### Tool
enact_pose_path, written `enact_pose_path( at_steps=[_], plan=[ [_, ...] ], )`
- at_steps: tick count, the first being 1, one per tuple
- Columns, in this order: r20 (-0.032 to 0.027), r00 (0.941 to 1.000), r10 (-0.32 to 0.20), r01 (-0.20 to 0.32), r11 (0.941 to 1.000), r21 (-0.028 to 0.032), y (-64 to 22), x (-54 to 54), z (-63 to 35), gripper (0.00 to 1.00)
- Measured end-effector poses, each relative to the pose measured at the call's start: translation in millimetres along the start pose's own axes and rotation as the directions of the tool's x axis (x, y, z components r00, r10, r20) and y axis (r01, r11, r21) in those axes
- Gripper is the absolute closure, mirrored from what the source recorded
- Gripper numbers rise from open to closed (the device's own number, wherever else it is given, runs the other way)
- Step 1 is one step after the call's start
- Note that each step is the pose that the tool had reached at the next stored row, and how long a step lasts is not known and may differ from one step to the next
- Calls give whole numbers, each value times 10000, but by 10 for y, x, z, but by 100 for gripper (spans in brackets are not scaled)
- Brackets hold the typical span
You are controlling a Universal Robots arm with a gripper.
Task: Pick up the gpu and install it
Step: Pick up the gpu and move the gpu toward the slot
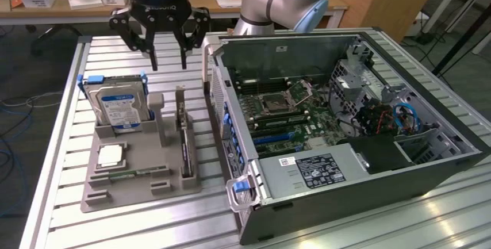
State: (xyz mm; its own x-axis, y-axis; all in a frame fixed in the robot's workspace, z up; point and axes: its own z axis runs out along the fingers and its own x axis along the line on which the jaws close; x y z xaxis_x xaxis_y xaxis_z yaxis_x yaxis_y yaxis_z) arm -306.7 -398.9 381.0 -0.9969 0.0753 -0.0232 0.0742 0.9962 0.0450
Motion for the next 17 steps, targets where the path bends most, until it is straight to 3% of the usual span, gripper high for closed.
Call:
enact_pose_path(
  at_steps=[17],
  plan=[
    [0,10000,0,0,10000,-1,-25,-10,72,47]
  ],
)
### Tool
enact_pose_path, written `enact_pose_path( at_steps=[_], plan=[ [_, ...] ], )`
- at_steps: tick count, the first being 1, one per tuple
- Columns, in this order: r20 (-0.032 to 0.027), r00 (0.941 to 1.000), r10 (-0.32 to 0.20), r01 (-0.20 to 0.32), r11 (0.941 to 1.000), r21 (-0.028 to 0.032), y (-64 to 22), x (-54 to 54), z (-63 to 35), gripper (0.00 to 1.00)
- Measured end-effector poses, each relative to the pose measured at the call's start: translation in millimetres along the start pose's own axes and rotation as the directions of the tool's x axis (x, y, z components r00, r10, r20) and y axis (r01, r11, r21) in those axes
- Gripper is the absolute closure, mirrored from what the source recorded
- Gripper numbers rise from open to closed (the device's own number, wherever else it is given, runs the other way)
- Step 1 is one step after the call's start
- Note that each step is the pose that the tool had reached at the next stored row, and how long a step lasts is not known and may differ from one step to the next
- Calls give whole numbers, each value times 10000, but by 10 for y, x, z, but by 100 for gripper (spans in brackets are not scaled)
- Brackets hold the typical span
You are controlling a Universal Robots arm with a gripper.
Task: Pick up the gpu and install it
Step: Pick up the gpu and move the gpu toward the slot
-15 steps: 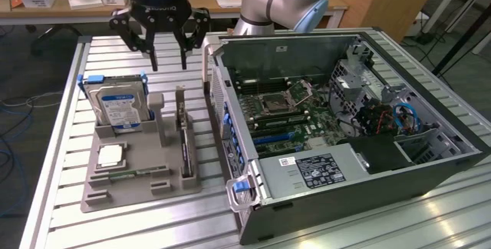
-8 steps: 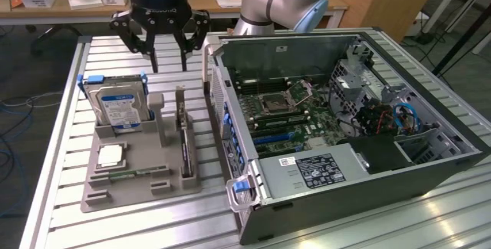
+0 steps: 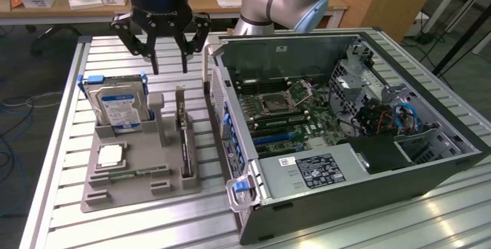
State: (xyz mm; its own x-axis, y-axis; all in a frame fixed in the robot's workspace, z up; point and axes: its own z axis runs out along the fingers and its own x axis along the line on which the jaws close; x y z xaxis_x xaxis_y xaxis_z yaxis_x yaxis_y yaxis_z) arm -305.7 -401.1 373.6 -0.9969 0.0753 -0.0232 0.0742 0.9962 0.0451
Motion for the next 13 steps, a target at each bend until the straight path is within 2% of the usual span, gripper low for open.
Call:
enact_pose_path(
  at_steps=[13],
  plan=[
    [1,10000,-1,1,10000,6,-80,-68,38,47]
  ],
)
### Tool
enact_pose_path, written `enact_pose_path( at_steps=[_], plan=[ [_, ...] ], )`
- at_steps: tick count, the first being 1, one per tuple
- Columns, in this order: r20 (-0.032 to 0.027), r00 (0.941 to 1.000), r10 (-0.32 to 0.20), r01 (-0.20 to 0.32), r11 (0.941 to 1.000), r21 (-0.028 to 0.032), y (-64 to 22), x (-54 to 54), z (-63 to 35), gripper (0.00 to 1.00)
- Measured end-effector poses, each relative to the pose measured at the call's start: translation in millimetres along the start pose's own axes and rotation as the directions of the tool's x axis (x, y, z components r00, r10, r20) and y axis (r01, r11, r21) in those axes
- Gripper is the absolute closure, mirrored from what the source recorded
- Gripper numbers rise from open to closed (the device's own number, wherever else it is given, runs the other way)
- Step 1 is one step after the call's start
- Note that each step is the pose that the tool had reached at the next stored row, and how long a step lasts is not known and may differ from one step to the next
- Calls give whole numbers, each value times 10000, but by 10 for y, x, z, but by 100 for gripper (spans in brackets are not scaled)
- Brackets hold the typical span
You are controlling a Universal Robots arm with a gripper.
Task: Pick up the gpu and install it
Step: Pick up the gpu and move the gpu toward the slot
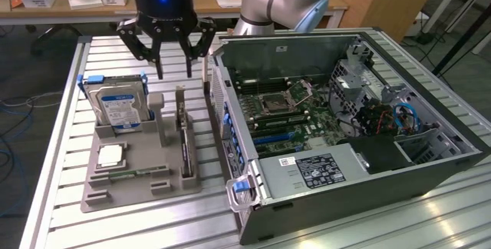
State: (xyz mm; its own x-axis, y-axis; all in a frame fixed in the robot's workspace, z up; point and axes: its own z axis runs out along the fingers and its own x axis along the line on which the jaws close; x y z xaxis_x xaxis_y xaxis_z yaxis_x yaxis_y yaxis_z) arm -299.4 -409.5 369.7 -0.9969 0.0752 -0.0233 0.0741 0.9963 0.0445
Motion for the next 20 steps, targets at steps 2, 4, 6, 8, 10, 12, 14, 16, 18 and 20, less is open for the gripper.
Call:
enact_pose_path(
  at_steps=[2,4,6,8,10,12,14,16,18,20],
  plan=[
    [-2,10000,1,-1,10000,2,-16,-6,6,47],
    [-1,10000,0,0,10000,2,-34,-11,12,47],
    [-1,10000,0,0,10000,2,-51,-17,18,47],
    [0,10000,0,0,10000,2,-67,-23,24,47],
    [-1,10000,1,-1,10000,3,-82,-29,29,47],
    [-1,10000,1,-1,10000,4,-99,-36,35,47],
    [-1,10000,0,0,10000,3,-116,-42,43,47],
    [0,10000,0,0,10000,2,-133,-48,52,47],
    [0,10000,0,0,10000,3,-148,-54,61,47],
    [0,10000,0,0,10000,3,-163,-61,71,47]
  ],
)
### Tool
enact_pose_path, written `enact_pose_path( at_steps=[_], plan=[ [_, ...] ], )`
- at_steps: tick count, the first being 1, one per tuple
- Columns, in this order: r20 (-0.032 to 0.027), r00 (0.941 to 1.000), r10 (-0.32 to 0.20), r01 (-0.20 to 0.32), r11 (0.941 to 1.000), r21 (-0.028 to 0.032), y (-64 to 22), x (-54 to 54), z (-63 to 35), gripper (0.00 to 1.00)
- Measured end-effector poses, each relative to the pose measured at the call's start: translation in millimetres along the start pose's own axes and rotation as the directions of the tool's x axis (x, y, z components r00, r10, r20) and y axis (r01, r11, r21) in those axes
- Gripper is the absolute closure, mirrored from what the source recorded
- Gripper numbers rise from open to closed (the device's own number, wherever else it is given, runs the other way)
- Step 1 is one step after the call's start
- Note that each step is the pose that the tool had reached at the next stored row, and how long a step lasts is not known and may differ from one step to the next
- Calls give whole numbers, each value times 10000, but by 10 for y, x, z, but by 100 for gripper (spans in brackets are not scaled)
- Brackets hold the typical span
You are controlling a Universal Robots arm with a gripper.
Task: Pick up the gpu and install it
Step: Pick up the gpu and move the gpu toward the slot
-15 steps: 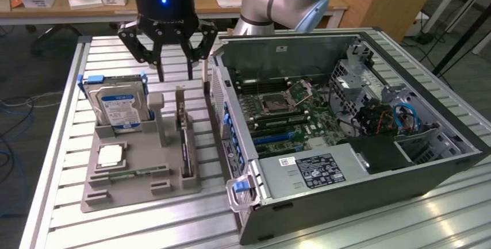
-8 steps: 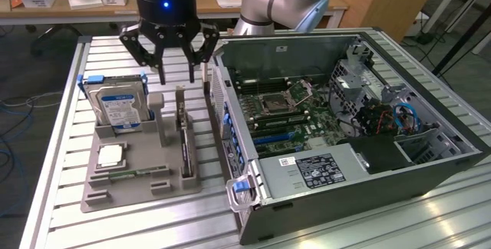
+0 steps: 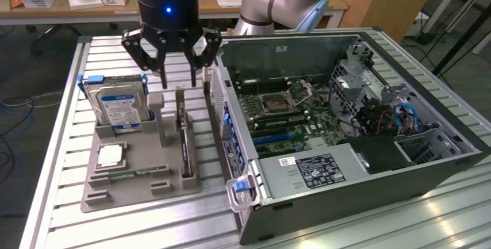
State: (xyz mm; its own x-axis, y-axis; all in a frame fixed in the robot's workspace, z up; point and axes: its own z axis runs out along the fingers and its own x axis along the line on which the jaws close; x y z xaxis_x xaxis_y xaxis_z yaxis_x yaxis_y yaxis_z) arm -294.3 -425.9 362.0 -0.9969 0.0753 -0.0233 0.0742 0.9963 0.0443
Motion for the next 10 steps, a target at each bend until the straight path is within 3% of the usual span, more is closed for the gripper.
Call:
enact_pose_path(
  at_steps=[10],
  plan=[
    [-1,10000,0,0,10000,1,-58,-28,51,47]
  ],
)
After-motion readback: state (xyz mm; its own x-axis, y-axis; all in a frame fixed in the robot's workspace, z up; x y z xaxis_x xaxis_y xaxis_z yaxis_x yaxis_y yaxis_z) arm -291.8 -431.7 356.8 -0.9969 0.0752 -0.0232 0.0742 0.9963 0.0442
